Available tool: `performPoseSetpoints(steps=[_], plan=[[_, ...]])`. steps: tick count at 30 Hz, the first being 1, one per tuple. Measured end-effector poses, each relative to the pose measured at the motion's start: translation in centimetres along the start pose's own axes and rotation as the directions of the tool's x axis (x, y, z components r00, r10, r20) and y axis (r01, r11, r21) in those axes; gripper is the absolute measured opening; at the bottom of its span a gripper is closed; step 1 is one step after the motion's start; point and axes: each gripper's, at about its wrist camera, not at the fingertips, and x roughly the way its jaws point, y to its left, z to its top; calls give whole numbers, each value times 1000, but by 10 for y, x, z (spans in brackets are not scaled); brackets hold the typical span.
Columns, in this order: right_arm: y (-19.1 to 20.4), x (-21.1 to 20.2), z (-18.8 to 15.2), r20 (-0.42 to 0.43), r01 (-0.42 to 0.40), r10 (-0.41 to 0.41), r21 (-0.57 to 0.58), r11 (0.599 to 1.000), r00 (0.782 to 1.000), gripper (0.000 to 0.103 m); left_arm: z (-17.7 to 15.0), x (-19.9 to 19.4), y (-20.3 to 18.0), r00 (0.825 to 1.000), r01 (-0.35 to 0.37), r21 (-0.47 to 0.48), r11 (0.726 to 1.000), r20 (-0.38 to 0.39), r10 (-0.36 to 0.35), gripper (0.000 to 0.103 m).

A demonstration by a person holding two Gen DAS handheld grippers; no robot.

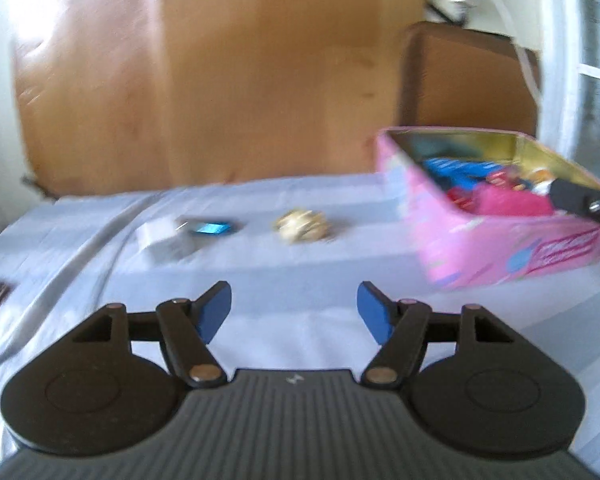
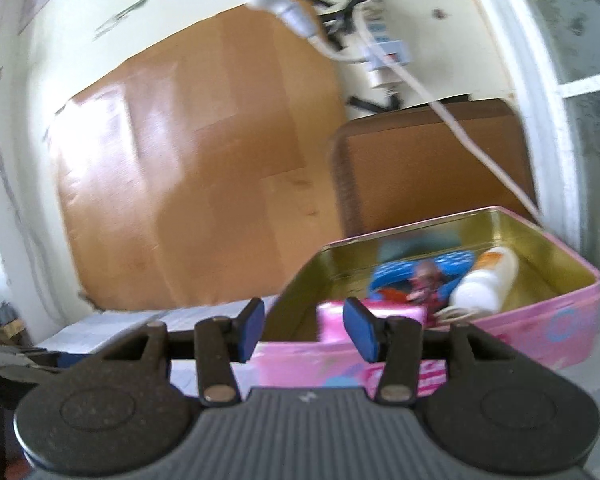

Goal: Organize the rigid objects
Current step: 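Move the right gripper to the white charger plug and grasp it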

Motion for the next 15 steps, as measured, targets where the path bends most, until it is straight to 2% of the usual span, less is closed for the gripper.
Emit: performPoseSetpoints(steps=[5, 9, 10, 12, 15], plan=[[46, 15, -13, -65, -76, 70, -97, 992, 995, 45, -30, 3, 61, 993, -115, -39, 993, -42, 113, 71], [87, 36, -23, -130, -149, 129, -157, 976, 983, 46, -51, 6, 114, 973, -223, -90, 971, -88, 215, 72], [95, 42, -24, -147, -165, 141, -163, 973, 979, 46, -55, 6, 127, 971, -232, -130, 964, -96, 220, 72], [117, 62, -25, -194, -206, 172, -169, 964, 966, 46, -58, 1, 152, 985, -168, -280, 945, -80, 151, 73], [148, 98, -25, -259, -260, 217, -145, 955, 941, 49, -59, -1, 157, 991, -136, -331, 934, -42, 130, 73]])
